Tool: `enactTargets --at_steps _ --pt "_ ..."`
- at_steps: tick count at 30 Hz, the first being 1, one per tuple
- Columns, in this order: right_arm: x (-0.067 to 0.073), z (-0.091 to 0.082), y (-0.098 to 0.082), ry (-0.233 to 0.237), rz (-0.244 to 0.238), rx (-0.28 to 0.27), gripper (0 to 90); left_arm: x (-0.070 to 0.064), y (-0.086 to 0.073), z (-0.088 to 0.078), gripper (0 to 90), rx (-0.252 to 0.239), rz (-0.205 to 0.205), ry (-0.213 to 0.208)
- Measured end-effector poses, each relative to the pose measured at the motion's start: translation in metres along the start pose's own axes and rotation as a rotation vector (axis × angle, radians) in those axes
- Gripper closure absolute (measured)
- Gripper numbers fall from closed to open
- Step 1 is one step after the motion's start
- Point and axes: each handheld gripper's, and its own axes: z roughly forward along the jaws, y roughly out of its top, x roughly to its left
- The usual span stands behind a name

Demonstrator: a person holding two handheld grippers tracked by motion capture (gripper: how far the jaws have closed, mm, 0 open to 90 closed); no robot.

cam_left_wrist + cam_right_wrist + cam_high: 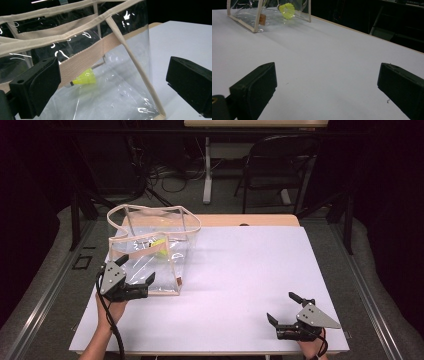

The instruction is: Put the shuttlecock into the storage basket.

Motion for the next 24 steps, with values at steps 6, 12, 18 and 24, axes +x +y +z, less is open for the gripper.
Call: enactTargets --at_steps 6,12,18,24 --pt "0.0 0.0 0.0 -0.002 0.001 0.0 2.0 -0.005 -0.008 0.001 0.0 0.013 -0.012 -0.024" --pt "0.0 0.0 0.0 -0.002 0.001 0.0 2.0 -0.009 -0.017 0.0 0.0 0.022 -0.019 -0.032" --pt "0.0 0.0 0.0 -0.002 0.001 0.0 2.0 -0.014 -0.025 -0.003 0.0 0.023 -0.035 -0.044" --pt "0.0 0.0 0.0 -0.002 -0.001 0.001 2.0 -0.018 -0.034 -0.006 0.0 0.031 -0.046 -0.052"
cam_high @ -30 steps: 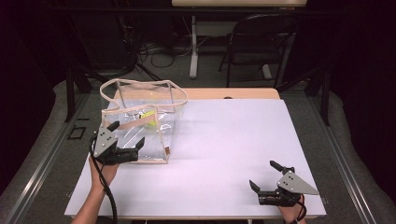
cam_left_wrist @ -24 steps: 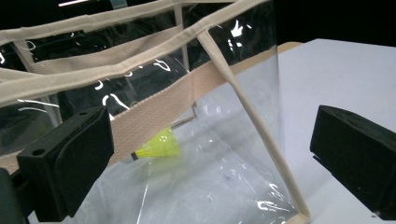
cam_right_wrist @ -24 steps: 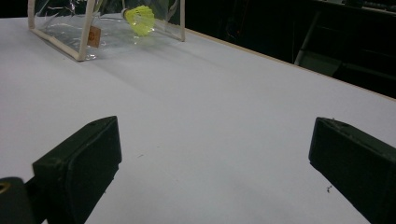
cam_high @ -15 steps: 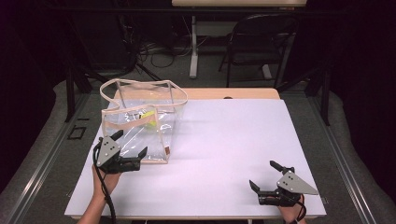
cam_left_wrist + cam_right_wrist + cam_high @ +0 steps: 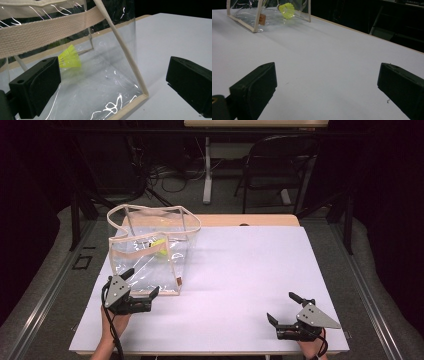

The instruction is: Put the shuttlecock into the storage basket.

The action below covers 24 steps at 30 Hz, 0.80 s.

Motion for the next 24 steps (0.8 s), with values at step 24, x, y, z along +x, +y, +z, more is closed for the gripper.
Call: enactTargets --at_steps 24 --pt "0.0 -0.001 0.0 -0.001 0.0 0.0 2.0 -0.014 -0.029 -0.001 0.0 0.039 0.032 -0.029"
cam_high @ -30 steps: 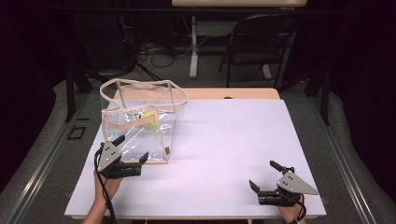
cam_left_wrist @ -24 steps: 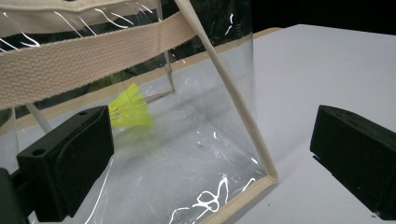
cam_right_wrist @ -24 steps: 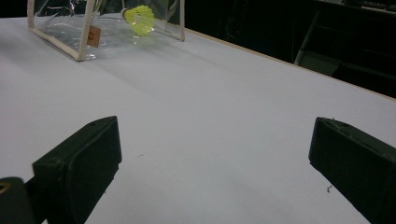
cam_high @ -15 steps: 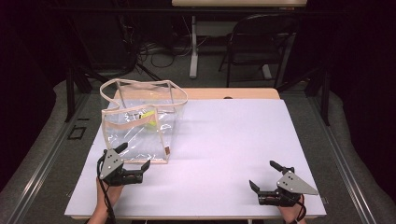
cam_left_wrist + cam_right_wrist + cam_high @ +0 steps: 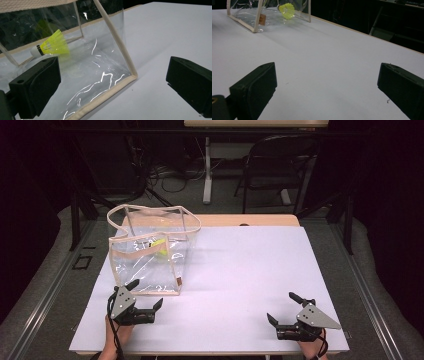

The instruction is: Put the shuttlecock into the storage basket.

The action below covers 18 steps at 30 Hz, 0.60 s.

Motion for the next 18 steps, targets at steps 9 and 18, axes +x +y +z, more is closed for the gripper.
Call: enactTargets --at_steps 9,18 --pt "0.0 0.0 0.0 0.001 0.001 0.001 2.0 -0.003 -0.01 -0.003 0.0 0.019 -0.013 -0.018" --pt "0.0 0.0 0.0 0.003 0.001 0.001 2.0 -0.007 -0.015 -0.003 0.0 0.04 -0.01 -0.036"
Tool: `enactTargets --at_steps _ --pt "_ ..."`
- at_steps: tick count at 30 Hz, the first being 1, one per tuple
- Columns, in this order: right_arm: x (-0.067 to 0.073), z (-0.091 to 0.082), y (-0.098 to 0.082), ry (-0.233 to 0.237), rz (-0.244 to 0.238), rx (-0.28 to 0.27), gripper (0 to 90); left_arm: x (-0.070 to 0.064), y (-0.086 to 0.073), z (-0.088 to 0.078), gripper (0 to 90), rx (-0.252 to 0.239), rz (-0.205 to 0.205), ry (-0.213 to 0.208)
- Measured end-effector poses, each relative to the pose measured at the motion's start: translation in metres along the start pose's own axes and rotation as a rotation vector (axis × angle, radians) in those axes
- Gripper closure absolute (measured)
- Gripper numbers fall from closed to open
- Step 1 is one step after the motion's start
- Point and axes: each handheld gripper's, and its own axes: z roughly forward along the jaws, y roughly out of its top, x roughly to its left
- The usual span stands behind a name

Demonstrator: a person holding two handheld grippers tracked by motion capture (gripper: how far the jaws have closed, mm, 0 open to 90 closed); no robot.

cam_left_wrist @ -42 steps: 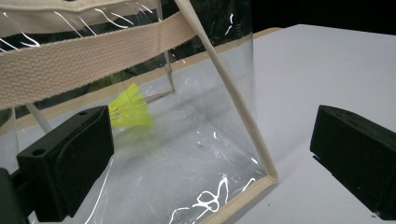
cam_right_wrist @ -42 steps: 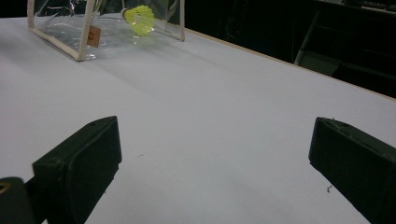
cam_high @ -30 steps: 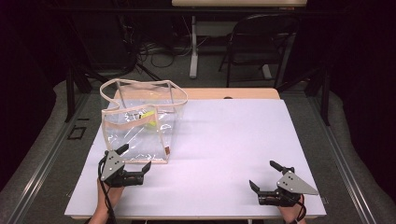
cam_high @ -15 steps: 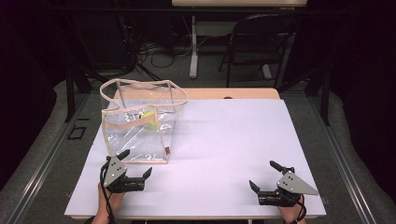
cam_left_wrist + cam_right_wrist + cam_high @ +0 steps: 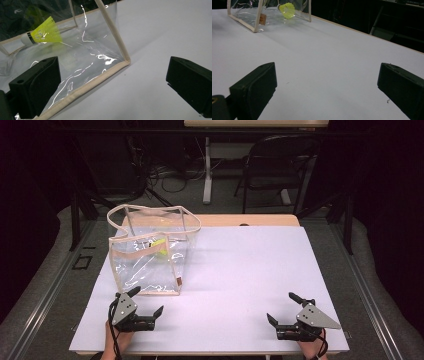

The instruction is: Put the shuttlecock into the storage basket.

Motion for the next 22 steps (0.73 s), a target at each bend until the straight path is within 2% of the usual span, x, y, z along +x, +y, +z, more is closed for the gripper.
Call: enactTargets --at_steps 6,13,22 --pt "0.0 0.0003 -0.0001 0.003 0.001 -0.001 1.9 -0.0016 -0.0036 0.0001 0.0 0.014 0.015 -0.005" --pt "0.0001 0.0007 -0.0005 0.005 0.003 0.001 1.9 -0.0023 -0.0055 -0.0001 0.0 0.025 0.014 -0.019" --pt "-0.0004 0.002 -0.001 0.008 0.001 0.003 1.9 -0.0009 -0.0041 0.0 0.0 0.013 0.002 -0.016"
